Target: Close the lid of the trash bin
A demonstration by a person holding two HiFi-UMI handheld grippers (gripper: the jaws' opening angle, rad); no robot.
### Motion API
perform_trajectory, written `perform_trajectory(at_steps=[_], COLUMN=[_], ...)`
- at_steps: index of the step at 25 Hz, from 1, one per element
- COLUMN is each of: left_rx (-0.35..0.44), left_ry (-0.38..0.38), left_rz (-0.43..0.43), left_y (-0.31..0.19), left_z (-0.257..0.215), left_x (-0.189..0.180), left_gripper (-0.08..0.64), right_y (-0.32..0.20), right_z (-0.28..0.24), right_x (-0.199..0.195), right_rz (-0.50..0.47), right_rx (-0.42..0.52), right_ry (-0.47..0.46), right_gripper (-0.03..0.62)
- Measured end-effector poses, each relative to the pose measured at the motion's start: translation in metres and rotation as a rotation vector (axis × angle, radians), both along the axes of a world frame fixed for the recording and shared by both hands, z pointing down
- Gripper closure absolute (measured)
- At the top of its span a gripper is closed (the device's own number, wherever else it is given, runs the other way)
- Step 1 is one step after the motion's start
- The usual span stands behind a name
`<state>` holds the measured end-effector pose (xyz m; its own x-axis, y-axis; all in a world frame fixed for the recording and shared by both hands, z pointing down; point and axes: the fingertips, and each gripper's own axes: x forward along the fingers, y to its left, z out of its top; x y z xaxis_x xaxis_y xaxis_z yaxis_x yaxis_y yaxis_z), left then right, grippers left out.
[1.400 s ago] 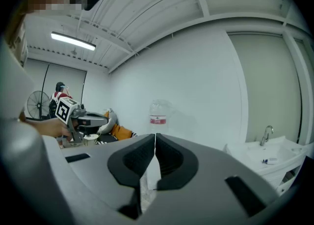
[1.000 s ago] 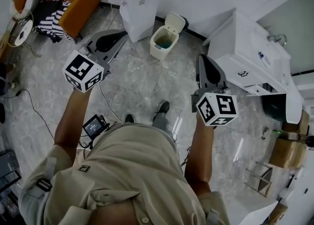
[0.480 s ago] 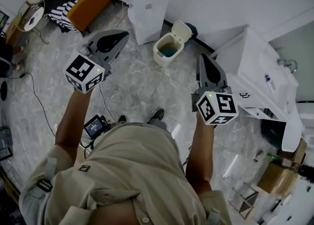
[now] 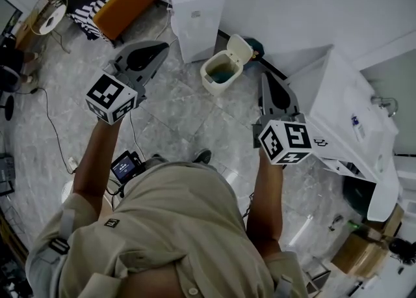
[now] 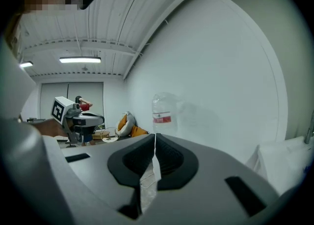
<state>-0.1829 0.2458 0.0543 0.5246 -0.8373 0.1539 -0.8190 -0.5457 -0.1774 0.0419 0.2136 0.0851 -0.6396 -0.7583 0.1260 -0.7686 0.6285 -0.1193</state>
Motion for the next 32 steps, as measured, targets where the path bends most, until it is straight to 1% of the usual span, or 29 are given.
perform_trajectory(at_steps=[5,9,12,17,21,27,29,32], left_rx=[-0.006,-0.017,-0.019,-0.027,-0.027,-0.021,-0.018,-0.021], left_ry=[-0.012,-0.028,-0.025,-0.004,0.013,0.042,0.045,0.05], left_rz=[0.015,0.042,0.067,0.133,0.209,0.336,0.375,0.41], left_y=[-0.02,-0.03,-0.043,-0.072,-0.102,-0.161,-0.179,-0.205], left_z=[0.002,0.006,0.007,0.013,0.018,0.018,0.017,0.017], left_x=[0.031,0.051,0.061,0.074,0.091,0.108,0.108,0.097], left_gripper=[0.545,0.545,0.545,0.545,0.545,0.545,0.545,0.545], right_y=[-0.019,-0.025,-0.028,-0.034,-0.044,-0.072,-0.083,-0.1], right_z=[0.005,0.011,0.017,0.022,0.026,0.022,0.019,0.017], right_x=[0.03,0.054,0.066,0.082,0.103,0.111,0.106,0.089], right_rz=[0.012,0.045,0.07,0.144,0.226,0.349,0.38,0.406], right_rx=[-0.01,-0.022,-0.038,-0.051,-0.061,-0.06,-0.057,-0.056], right_ry=[-0.009,-0.016,-0.014,0.001,0.016,0.036,0.036,0.043], right_gripper=[0.567,0.568,0.568,0.568,0.568,0.567,0.567,0.568])
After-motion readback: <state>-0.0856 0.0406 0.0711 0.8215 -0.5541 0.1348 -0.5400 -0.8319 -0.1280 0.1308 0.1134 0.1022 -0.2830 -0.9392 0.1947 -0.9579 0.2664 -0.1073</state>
